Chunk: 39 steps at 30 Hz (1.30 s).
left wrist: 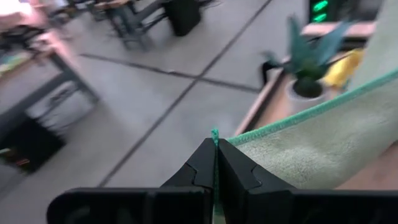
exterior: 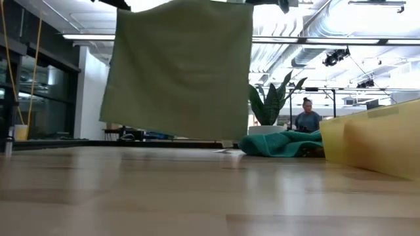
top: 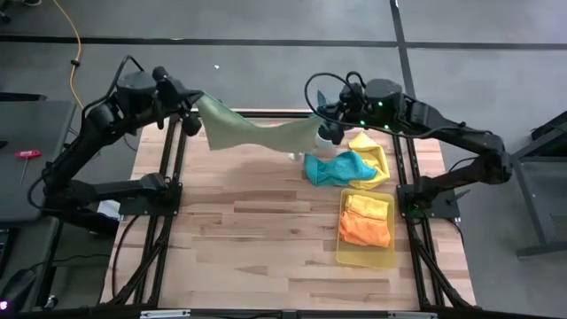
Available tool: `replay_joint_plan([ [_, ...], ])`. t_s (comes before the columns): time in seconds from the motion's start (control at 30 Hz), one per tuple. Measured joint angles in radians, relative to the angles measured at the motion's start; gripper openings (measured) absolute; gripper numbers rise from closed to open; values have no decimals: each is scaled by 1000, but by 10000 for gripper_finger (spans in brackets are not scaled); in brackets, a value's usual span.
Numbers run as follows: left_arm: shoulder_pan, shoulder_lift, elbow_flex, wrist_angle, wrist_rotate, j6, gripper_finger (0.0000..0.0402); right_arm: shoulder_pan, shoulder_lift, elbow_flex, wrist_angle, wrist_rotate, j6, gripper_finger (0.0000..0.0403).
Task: Fold microfiber towels
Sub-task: Fold the light green microfiber cloth
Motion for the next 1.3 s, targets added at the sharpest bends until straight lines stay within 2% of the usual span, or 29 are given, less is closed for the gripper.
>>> replay_joint_plan([
  [0.23, 70, -5, 0, 3, -174, 106, 0, -36, 32, 0, 72, -30, 0, 0],
  [0.43, 127, -40, 0, 48, -177, 182, 0, -60, 33, 0, 96, -30, 4, 0],
  [0.67, 157, -84, -10, -15, -19, 120, 0, -34, 33, 0, 61, -45, 9, 0],
  [0.8, 157, -129, -70, -46, 56, 34, 0, 15, 33, 0, 12, -52, -15, 0],
  [0.97, 156, -235, -177, -94, 137, -65, 0, 97, 50, 0, -54, -54, -2, 0],
  [1.3, 154, -508, -323, -265, 313, -346, 0, 287, 154, 0, -163, -46, 159, 0],
])
